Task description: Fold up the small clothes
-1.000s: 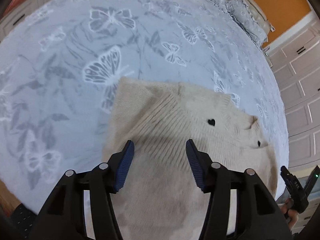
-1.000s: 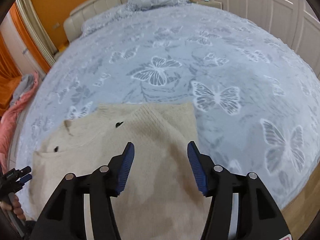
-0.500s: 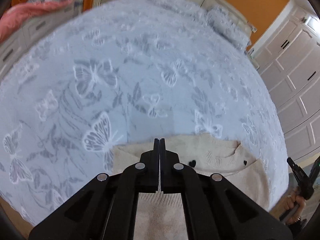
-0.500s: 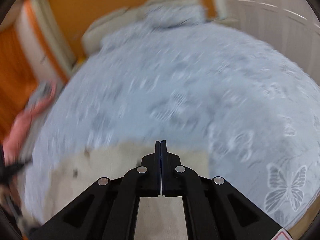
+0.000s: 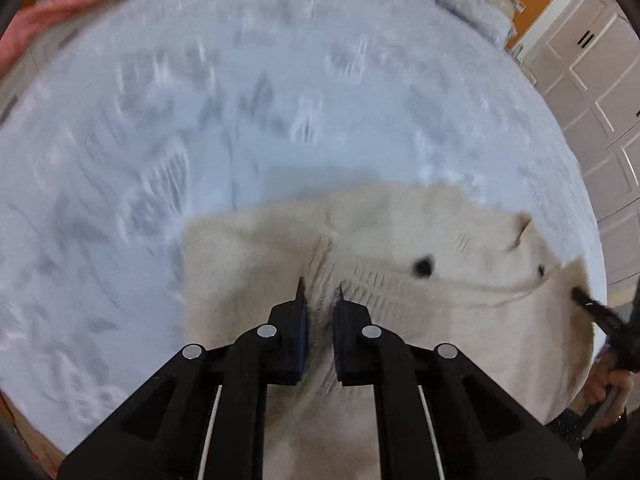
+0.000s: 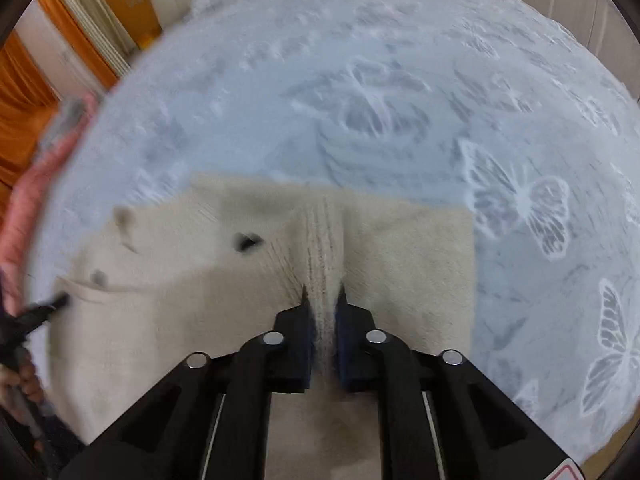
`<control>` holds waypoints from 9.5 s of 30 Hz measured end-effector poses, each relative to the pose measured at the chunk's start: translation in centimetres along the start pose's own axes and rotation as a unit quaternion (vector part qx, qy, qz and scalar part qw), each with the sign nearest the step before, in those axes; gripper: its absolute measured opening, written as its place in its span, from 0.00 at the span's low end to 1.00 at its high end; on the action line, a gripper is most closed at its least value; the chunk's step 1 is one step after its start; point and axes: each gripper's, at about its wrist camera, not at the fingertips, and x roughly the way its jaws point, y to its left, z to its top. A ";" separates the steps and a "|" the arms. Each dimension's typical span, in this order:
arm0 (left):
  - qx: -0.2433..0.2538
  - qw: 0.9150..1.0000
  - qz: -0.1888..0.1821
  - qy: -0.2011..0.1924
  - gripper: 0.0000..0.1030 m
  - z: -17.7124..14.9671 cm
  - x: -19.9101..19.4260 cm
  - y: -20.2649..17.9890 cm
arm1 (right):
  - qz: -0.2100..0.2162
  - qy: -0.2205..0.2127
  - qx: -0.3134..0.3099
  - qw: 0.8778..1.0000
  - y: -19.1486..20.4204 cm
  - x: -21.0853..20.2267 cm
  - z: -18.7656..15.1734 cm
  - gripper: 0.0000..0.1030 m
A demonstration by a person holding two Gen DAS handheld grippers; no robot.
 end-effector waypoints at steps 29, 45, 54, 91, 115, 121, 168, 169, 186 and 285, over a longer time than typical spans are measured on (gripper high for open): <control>0.070 0.994 0.072 0.037 0.50 -10.0 0.4 -8.2 | 0.048 0.093 -0.216 0.971 17.4 2.7 -14.3 0.08; 0.020 0.991 0.129 0.026 0.47 -13.2 -3.2 -1.6 | -0.117 0.046 -0.022 0.992 1.5 -3.8 -11.5 0.11; 0.021 0.991 0.128 0.037 0.47 -15.8 -3.6 -2.6 | -0.104 0.048 -0.023 0.993 5.2 -4.6 -11.4 0.09; -0.153 0.985 -0.024 0.074 0.19 -14.5 -10.7 7.1 | -0.061 0.085 0.057 0.993 -4.5 -11.4 -11.8 0.17; -0.071 0.995 0.037 0.060 0.08 -4.6 0.8 2.5 | -0.089 0.058 0.011 0.994 -0.5 0.9 -3.4 0.08; -0.082 0.994 0.055 0.052 0.08 -3.3 1.6 4.2 | -0.083 0.035 0.080 0.993 -4.2 0.5 -2.8 0.07; -0.089 0.992 0.073 0.061 0.46 -16.4 -7.8 2.6 | -0.079 0.157 -0.122 0.977 16.6 2.3 -15.6 0.12; -0.101 0.991 0.069 0.056 0.48 -15.8 -8.0 3.6 | -0.093 0.175 -0.127 0.972 16.5 3.9 -16.0 0.12; -0.148 0.987 -0.050 0.043 0.16 -12.3 -8.1 1.3 | -0.024 0.159 -0.084 0.983 13.7 1.8 -15.2 0.12; 0.132 0.984 0.073 0.098 0.74 -20.9 -4.1 -21.6 | -0.028 0.101 0.079 0.991 -5.6 -8.1 -10.6 0.15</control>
